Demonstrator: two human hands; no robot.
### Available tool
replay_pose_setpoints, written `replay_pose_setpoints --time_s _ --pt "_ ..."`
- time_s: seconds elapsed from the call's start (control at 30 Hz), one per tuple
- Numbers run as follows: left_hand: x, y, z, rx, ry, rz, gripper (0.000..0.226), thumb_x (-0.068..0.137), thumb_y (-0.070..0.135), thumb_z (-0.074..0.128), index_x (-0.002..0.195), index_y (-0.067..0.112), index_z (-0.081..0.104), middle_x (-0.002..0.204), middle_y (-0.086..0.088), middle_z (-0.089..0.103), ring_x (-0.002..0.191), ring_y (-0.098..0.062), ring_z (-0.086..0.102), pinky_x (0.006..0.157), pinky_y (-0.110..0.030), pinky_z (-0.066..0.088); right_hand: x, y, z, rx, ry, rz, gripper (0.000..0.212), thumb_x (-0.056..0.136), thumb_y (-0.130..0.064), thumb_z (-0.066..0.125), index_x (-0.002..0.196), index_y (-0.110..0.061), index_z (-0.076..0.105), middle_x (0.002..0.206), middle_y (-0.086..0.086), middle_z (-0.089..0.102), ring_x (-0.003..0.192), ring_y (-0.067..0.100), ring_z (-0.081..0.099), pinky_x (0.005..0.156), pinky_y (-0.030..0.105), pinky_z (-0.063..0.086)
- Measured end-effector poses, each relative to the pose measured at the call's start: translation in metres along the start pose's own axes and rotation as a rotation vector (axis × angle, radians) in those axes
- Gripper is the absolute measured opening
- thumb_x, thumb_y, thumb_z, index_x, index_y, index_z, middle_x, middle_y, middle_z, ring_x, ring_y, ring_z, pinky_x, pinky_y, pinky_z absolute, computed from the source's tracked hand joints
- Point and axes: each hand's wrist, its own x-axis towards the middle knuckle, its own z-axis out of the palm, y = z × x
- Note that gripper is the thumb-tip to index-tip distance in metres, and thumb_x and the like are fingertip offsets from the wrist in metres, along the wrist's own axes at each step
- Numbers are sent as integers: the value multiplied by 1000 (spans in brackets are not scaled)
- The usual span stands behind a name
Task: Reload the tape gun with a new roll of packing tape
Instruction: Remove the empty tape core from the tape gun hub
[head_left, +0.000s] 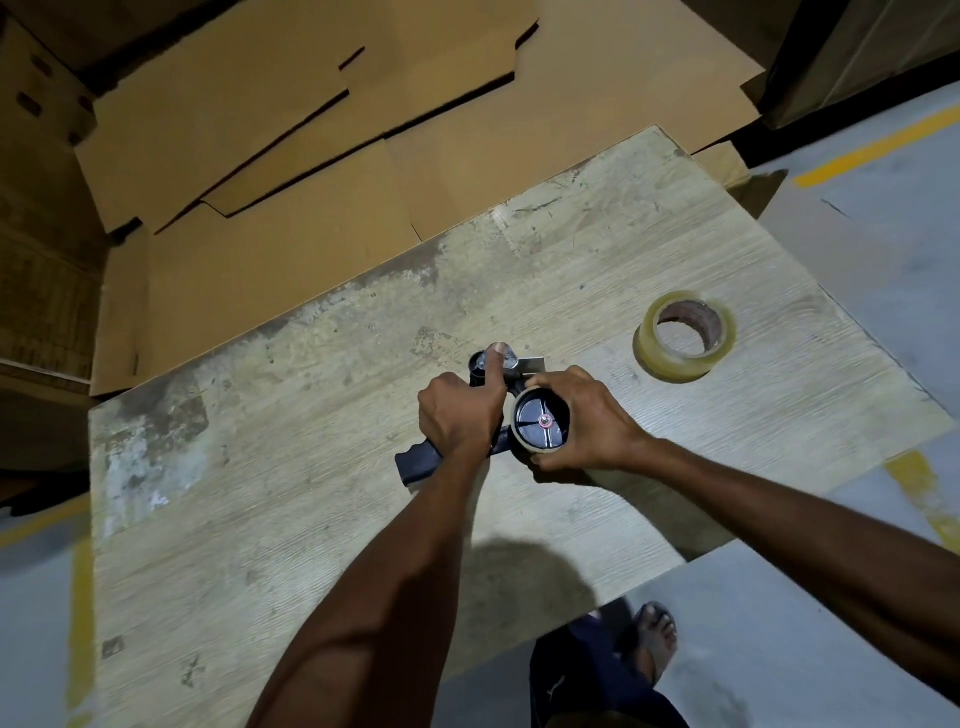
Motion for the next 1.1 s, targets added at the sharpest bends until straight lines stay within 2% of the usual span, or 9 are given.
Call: replay_pose_setpoints --time_s 0.17,0.27,0.4,0.57,0.67,0.77,0.87,1.0,1.1 --pt "-1 0 0 -6 -1 24 82 74 93 49 53 15 37 64 -12 60 66 -34 63 56 -35 40 -5 1 1 15 -2 13 93 56 -39 91 139 -18 55 127 -2 64 110 14 52 93 32 50" --pt "-1 -1 1 1 2 27 83 73 95 47 54 14 40 62 -9 58 67 -34 63 57 -36 41 -23 -10 17 51 177 65 92 61 -38 85 144 -22 48 136 -3 58 123 19 50 103 41 48" --pt "-1 -1 1 23 1 19 89 71 98 43 59 10 52 67 -11 64 68 -32 64 59 -36 47 -39 -35 48 148 473 280 103 65 -34 87 153 -19 37 147 1 46 135 21 42 109 34 40" --pt "-2 -1 2 11 1 4 89 70 98 44 61 10 55 68 -10 65 69 -30 64 60 -37 49 -21 -50 71 297 659 480 97 64 -37 93 146 -20 43 139 -1 48 131 19 43 105 43 49" --pt "-2 -2 1 -15 1 14 86 71 97 45 57 12 48 67 -10 63 69 -32 65 58 -36 45 -17 -50 76 277 714 485 87 63 -35 92 138 -18 50 133 0 53 125 19 46 101 44 50" --pt "-1 -2 2 -43 12 31 84 71 96 46 55 15 42 63 -11 60 68 -35 66 55 -33 39 -21 -41 65 287 664 356 78 60 -28 90 129 -19 56 124 -4 58 115 15 47 95 35 50" --pt "-1 -2 3 -42 12 36 83 72 94 50 52 14 40 55 -4 48 62 -34 63 53 -31 34 -21 -29 45 243 501 230 73 57 -28 89 124 -21 60 119 -6 61 111 16 50 89 27 46" --pt "-2 1 1 -38 12 24 83 75 88 57 54 9 46 59 -6 52 56 -23 48 56 -35 39 -15 -16 30 162 351 120 75 53 -25 92 122 -16 63 116 0 66 107 19 55 87 31 49" --pt "-3 2 -1 -59 20 11 81 75 85 61 54 8 46 59 -8 53 55 -21 48 55 -36 42 -9 -12 18 94 237 44 76 53 -30 91 123 -17 63 114 -1 67 103 17 54 85 35 50"
